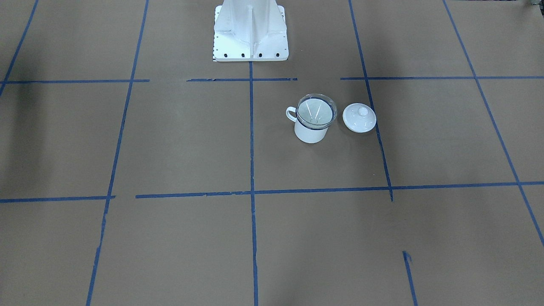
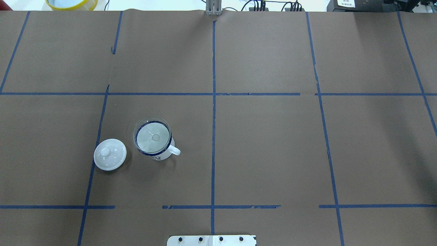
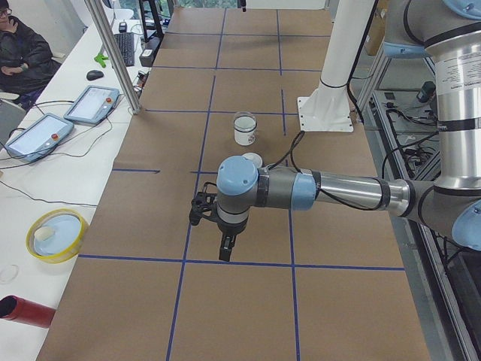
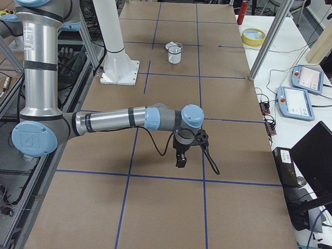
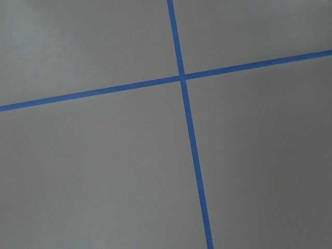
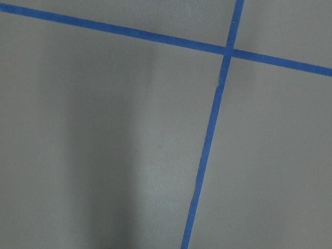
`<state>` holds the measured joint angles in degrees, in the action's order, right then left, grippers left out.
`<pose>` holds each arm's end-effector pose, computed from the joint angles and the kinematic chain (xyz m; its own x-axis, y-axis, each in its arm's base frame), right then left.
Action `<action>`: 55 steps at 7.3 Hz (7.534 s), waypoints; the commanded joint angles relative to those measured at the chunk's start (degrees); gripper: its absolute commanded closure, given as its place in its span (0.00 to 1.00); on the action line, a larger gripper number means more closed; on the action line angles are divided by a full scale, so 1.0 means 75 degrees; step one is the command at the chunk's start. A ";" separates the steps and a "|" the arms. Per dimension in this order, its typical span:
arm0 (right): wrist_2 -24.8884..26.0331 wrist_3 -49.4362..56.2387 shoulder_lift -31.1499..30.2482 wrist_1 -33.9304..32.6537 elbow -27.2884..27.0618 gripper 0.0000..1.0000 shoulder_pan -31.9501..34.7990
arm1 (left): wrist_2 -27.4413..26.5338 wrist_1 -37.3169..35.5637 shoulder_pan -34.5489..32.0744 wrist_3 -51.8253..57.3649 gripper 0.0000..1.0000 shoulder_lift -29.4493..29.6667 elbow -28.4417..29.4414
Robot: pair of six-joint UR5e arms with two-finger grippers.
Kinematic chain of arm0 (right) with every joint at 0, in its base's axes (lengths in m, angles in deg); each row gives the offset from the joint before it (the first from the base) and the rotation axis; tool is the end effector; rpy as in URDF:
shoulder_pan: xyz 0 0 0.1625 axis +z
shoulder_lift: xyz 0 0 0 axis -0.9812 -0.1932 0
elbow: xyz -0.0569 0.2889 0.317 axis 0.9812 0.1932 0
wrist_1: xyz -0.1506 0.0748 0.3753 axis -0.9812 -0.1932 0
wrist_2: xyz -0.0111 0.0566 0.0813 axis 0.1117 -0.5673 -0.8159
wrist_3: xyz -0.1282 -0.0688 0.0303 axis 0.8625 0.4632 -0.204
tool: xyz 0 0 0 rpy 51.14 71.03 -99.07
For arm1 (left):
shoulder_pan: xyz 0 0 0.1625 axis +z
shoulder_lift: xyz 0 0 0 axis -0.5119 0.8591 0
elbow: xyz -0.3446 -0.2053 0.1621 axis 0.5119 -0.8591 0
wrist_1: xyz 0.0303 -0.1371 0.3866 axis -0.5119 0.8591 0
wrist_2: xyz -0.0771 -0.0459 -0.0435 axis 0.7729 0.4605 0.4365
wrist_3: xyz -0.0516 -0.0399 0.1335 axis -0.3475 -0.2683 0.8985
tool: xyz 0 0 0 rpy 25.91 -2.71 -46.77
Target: Remove funnel from cup
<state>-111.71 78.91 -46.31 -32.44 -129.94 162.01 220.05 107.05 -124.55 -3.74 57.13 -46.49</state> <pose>-0.0209 -0.4521 0.6498 0.7167 -0.1759 0.6748 0.2141 0.9764 0.0272 -0.0588 -0.4100 0.6390 0.7342 0.1581 -0.6602 -0.0454 0.9818 0.1846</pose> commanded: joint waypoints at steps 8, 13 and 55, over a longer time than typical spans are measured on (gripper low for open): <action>0.0000 0.0000 0.0000 -0.0012 0.0003 0.00 0.0000 | 0.0011 0.1525 0.0021 -0.0911 0.00 0.1811 0.0403; 0.0000 0.0000 0.0000 0.0000 -0.0009 0.00 0.0000 | 0.0211 0.2243 0.2346 -0.4158 0.00 0.2698 0.0182; 0.0000 0.0000 0.0000 0.0000 -0.0009 0.00 0.0000 | -0.7348 0.6450 0.6818 -1.5043 0.00 0.6222 0.3891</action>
<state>-111.71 78.91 -46.31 -32.44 -130.00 162.01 157.35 156.03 -72.49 -122.39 107.04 -10.85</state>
